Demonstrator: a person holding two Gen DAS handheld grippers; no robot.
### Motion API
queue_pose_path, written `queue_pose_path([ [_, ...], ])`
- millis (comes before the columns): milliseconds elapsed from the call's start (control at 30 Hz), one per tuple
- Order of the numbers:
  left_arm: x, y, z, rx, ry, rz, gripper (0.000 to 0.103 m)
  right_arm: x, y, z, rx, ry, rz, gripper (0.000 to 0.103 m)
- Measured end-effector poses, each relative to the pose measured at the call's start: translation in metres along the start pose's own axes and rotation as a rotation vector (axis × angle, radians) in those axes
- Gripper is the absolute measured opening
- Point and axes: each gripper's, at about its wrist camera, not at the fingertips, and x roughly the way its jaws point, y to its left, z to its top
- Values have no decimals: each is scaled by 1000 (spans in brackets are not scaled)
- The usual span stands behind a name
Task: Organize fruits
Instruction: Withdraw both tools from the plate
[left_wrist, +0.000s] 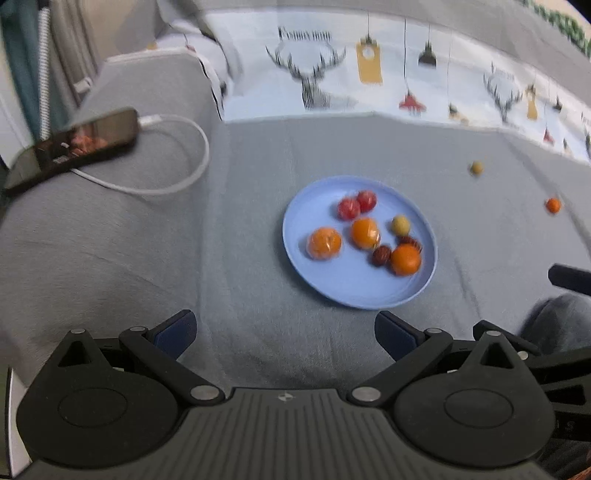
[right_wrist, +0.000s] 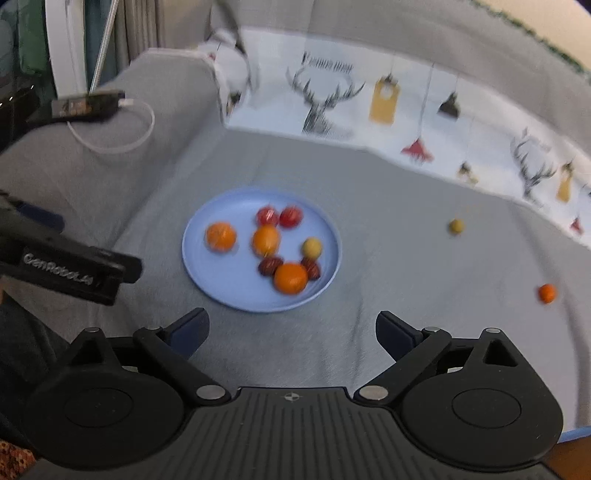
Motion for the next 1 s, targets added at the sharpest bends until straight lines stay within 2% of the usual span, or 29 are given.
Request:
queue_pose_path([
  [300, -68, -26, -7, 49, -162, -34, 103, -75, -4, -20, 20, -180, -86, 100],
  [467, -89, -39, -20, 69, -201, -41, 103, -105, -9, -30, 44, -245, -110, 100],
  [667, -104, -46, -31, 70, -213, -49, 103, -125, -7, -39, 35, -296, -122, 101],
  [1000, -129, -53, -37, 89, -289, -22, 103, -140, -6, -45, 30, -332, -124, 102],
])
